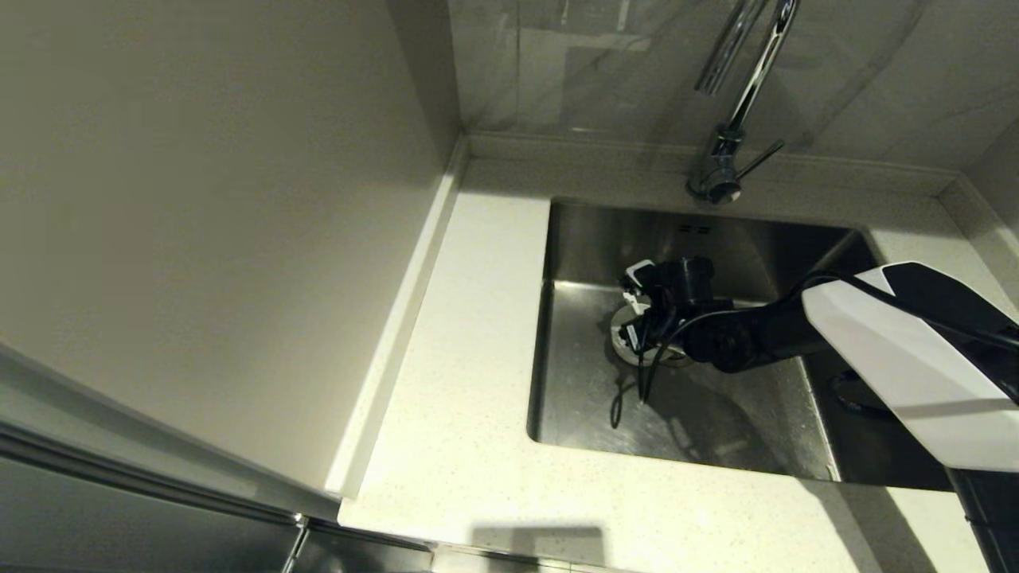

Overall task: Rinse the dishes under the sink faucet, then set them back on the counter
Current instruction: Put a bowl back to the table from the sink

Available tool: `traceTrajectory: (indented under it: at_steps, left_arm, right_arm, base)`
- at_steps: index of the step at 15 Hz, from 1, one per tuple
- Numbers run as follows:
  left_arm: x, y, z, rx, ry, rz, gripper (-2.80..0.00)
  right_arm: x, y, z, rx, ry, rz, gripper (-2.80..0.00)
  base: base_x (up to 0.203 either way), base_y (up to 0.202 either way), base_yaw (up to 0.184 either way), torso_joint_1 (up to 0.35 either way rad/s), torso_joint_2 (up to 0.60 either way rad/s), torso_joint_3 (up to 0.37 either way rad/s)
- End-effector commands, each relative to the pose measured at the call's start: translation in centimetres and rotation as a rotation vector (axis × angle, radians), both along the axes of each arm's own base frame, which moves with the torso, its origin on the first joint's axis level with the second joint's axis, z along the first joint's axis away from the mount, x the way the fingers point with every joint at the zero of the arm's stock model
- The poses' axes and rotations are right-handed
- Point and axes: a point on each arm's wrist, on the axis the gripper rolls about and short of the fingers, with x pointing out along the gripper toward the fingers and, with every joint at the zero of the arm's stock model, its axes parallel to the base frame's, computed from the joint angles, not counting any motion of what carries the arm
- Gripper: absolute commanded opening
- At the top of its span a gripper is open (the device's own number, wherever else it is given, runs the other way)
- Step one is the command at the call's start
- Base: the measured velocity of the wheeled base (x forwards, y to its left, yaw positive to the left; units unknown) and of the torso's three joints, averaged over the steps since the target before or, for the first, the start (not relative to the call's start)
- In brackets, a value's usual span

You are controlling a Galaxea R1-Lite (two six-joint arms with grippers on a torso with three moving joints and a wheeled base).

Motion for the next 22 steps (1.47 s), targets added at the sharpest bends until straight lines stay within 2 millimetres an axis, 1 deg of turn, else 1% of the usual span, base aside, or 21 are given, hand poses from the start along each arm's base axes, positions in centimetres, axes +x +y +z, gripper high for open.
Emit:
traceTrajectory:
  at_steps: [1,9,12,13,22]
  left_arm:
    - [0.0,0.0,0.0,-0.001,-0.004,0.0,-2.8]
    - [0.0,0.0,0.0,-0.001,-0.004,0.0,-2.8]
    - [0.0,0.0,0.0,-0.001,-0.004,0.0,-2.8]
    - [0.0,0.0,0.0,-0.001,-0.004,0.0,-2.8]
    - [0.0,0.0,0.0,-0.001,-0.004,0.0,-2.8]
  right_arm:
    - [0.5,0.1,-0.7,-0.005,0.0,-0.006,0.0]
    - [1.8,0.3,-1.8,-0.026,-0.019,-0.029,0.0]
    - [1.9,0.2,-1.8,-0.027,-0.019,-0.034,0.0]
    - [1.9,0.1,-1.7,-0.027,-0.021,-0.035,-2.8]
    - [2.4,-0.4,-1.0,-0.017,-0.047,-0.049,-2.8]
  base:
    - [0.0,0.0,0.0,0.0,0.0,0.0]
    - [0.0,0.0,0.0,0.0,0.0,0.0]
    - [0.0,0.0,0.0,0.0,0.0,0.0]
    - [0.0,0.0,0.0,0.0,0.0,0.0]
    - [0.0,0.0,0.0,0.0,0.0,0.0]
